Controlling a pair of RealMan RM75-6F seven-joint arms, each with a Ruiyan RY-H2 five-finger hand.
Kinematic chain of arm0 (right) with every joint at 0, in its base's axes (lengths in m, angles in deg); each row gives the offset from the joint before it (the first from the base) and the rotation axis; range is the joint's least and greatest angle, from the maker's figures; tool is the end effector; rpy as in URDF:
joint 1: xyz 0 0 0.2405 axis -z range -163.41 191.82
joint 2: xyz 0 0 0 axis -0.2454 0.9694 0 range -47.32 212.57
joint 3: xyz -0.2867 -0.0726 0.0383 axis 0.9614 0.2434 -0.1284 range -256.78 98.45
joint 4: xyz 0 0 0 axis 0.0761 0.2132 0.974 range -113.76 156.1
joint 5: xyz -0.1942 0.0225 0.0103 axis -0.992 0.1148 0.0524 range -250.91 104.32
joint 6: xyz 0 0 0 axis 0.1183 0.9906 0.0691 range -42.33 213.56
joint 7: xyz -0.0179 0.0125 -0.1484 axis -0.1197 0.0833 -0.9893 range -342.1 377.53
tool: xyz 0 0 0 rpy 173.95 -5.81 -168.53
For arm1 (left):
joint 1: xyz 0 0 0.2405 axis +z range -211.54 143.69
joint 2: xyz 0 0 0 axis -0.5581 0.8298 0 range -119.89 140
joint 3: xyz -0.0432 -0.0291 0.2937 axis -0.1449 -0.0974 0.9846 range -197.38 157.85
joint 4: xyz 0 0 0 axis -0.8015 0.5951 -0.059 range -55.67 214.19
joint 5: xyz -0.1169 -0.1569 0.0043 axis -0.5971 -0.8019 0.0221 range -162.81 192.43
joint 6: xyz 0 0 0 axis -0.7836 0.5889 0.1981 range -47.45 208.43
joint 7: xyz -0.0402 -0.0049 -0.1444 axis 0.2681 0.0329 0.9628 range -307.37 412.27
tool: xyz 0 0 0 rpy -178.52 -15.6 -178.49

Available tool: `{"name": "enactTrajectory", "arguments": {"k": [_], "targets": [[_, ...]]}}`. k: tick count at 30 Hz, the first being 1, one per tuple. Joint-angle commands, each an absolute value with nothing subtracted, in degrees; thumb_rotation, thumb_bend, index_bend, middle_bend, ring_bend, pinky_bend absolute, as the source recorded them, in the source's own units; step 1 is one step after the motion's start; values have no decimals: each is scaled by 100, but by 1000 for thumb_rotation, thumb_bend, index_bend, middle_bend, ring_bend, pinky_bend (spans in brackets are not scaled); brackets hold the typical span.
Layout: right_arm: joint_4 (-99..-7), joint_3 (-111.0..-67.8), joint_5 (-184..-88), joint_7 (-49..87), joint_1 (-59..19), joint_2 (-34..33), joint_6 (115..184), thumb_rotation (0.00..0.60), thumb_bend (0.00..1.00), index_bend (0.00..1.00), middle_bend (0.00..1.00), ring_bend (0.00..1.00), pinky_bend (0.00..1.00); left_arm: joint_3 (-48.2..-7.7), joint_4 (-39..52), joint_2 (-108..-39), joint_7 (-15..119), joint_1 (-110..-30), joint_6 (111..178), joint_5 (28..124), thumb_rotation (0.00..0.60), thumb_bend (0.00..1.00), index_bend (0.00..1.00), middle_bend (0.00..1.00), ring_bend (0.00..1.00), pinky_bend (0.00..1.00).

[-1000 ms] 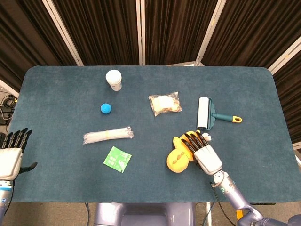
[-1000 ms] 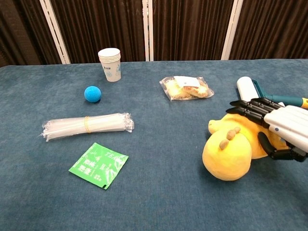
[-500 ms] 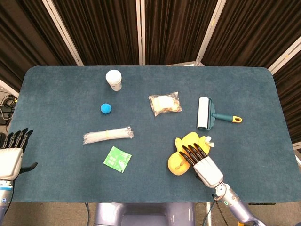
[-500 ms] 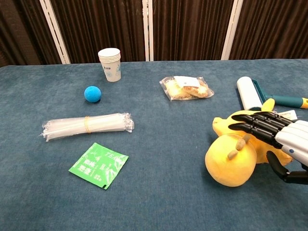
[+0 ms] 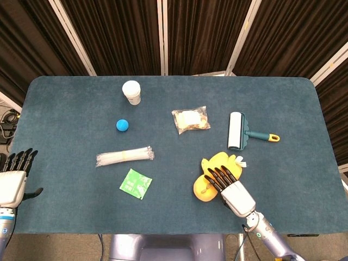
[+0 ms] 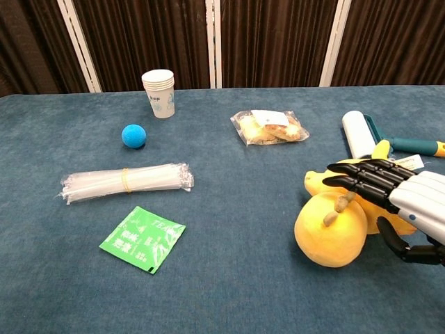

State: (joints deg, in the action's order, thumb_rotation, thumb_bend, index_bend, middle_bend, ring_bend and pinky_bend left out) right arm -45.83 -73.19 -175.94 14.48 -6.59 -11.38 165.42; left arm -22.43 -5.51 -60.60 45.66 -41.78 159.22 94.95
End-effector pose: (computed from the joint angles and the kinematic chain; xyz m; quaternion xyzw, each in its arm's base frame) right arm -0.2735 -0.2329 -0.0149 0.7716 -0.2695 0.4375 0.3750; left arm -0.3707 0.2077 0.1517 -0.6180 -0.3882 -0.3136 0.6074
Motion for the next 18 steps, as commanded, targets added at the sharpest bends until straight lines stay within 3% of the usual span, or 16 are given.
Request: {"name": "enactTrajectory", "arguments": {"k": [1,11,18], "targets": [[-4255,-7425,-17506,1468,-731,-1305,16425,600,962,0,0,0,0,-2263,-542,-6065,4549,-4178,15890,9426,600,101,0,0,0,0],[-2828,-7700,-17394,1638,-869,-2000,16517,600,962,0,0,0,0,-2326,-625,-6044,4344,-4206,15727,9133,600,101,0,0,0,0],[-2451,-7845,-17221,1690,-951,-2103,16451,600,961,0,0,0,0,-2315,-655,-6029,4345,-4204,15731,9142,600,101,0,0,0,0]]}}
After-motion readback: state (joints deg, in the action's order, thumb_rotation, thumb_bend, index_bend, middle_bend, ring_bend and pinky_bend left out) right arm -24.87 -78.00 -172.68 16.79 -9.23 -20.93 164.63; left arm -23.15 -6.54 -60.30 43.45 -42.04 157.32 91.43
